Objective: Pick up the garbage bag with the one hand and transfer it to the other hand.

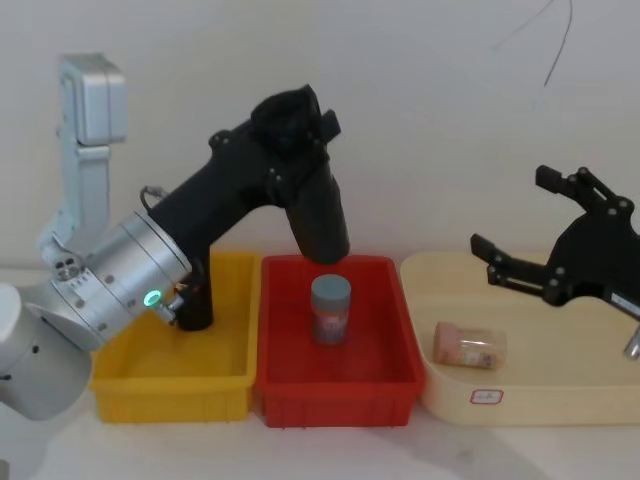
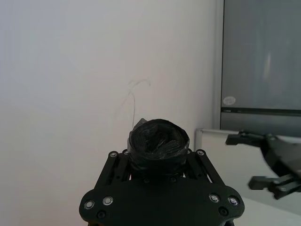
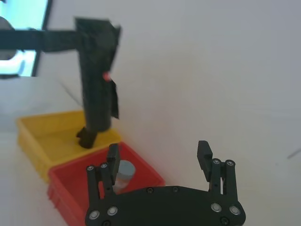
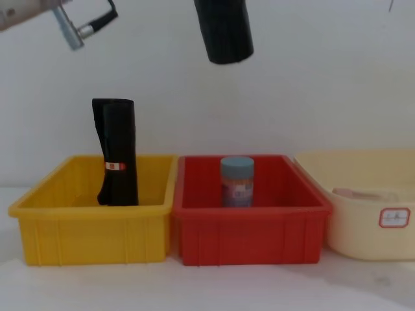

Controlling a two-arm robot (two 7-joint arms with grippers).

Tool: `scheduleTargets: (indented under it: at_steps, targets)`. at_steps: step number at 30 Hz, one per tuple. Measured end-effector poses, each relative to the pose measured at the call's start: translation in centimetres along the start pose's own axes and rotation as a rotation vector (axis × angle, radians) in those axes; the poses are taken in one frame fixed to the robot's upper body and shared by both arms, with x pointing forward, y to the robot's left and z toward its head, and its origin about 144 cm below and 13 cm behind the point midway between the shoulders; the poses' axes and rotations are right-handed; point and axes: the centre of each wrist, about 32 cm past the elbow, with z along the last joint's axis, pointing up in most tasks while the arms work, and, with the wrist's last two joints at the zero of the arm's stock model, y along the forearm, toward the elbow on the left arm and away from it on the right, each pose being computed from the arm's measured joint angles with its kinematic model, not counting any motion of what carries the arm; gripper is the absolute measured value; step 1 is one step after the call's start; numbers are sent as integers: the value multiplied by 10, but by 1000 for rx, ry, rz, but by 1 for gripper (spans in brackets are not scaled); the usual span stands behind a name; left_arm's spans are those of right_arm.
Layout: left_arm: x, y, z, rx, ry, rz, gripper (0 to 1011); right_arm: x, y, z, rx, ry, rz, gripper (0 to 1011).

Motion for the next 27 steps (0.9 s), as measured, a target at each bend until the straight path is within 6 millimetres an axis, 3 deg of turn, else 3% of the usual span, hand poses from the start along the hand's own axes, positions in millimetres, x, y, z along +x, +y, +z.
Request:
scheduleTargets:
  at_steps: [14,27]
  targets:
    - [-7,-1,-15,45,1,12,413,-14,5,9,-17,57,97,1000]
    - [-9,-1,-20,58,2,15,413,-17,23,2,-115,193,141,1000]
